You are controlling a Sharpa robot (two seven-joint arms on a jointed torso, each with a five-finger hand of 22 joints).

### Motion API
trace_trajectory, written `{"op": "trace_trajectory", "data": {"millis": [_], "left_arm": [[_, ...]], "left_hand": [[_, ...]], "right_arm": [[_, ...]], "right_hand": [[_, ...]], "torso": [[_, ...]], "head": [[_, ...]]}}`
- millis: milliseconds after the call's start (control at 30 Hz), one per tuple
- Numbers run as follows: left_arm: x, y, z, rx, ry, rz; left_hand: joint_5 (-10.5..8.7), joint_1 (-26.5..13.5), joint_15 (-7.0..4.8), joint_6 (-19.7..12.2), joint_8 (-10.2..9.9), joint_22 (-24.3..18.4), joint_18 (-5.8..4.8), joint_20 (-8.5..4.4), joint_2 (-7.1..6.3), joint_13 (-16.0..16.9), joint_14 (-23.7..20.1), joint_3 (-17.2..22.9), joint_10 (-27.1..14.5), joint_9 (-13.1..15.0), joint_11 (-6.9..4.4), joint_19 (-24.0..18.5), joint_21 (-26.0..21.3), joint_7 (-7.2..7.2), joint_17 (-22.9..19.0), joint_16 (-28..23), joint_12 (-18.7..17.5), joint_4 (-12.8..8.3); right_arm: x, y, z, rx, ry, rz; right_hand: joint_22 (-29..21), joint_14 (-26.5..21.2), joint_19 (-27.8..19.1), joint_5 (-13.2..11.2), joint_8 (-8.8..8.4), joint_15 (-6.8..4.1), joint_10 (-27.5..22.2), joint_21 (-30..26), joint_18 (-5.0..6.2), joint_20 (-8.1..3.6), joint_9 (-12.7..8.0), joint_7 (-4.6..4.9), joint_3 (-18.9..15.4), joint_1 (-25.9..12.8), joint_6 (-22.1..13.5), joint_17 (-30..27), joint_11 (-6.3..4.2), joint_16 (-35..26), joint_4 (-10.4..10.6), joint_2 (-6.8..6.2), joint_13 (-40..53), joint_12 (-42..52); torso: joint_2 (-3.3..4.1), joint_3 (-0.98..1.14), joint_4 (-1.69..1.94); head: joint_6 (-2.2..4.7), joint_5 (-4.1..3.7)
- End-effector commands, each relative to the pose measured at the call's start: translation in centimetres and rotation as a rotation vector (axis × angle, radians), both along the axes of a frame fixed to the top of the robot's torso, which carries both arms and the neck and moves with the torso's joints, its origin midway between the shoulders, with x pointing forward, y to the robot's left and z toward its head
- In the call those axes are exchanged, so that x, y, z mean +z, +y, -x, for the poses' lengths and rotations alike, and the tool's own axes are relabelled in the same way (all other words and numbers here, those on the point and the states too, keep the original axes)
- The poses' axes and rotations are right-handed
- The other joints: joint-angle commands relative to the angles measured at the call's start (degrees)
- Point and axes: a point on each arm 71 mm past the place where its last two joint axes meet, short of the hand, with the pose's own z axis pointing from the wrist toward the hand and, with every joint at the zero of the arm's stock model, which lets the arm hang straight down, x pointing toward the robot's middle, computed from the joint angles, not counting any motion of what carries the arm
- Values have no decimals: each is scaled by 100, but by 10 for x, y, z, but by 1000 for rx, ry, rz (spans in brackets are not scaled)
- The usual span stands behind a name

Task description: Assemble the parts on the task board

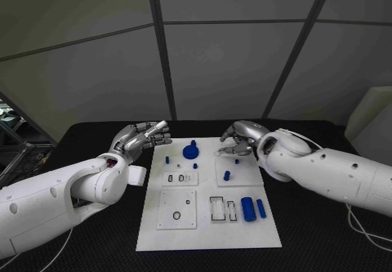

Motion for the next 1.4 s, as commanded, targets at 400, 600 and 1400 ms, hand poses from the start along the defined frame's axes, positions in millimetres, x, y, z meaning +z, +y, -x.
{"op": "trace_trajectory", "data": {"millis": [400, 600, 1400], "left_arm": [[1, -4, -1, -30, -7, 5], [0, -5, -2, -34, -5, 6], [-1, -6, -4, -33, -3, 6]], "left_hand": [[22, 36, -14, 46, -39, -17, -66, 0, 38, 2, -32, -10, 5, -3, -4, -54, -34, 247, -3, -19, -16, -46], [23, 38, -16, 59, -38, -26, -66, 0, 54, 5, -8, -13, 26, -1, -6, -66, -43, 245, 3, -14, -15, -61], [25, 40, -17, 64, -38, -30, -65, 0, 61, 6, 0, -15, 35, 0, -7, -72, -47, 245, 4, -14, -15, -70]], "right_arm": [[5, -84, 1, -19, 86, -249], [-1, -90, -7, -39, 84, -234], [-27, -90, -17, -100, 171, -157]], "right_hand": [[1464, 315, 583, 395, -1, -52, -38, 10, -75, -30, 1, -19, 69, 756, 155, 273, -46, -132, -706, -45, 368, -250], [1446, 314, 571, 430, -20, -48, -52, -1, -70, -27, -10, -8, 57, 756, 112, 263, -37, -142, -754, -63, 342, -286], [1462, 326, 582, 373, -1, -5, -44, 8, -74, 7, -5, 46, 26, 632, 83, 295, 18, -133, -751, 21, 350, -281]], "torso": [[-1, 24, -72], [2, 18, -54], [-5, -2, -43]], "head": [[16, -37], [13, -66], [-4, -41]]}}
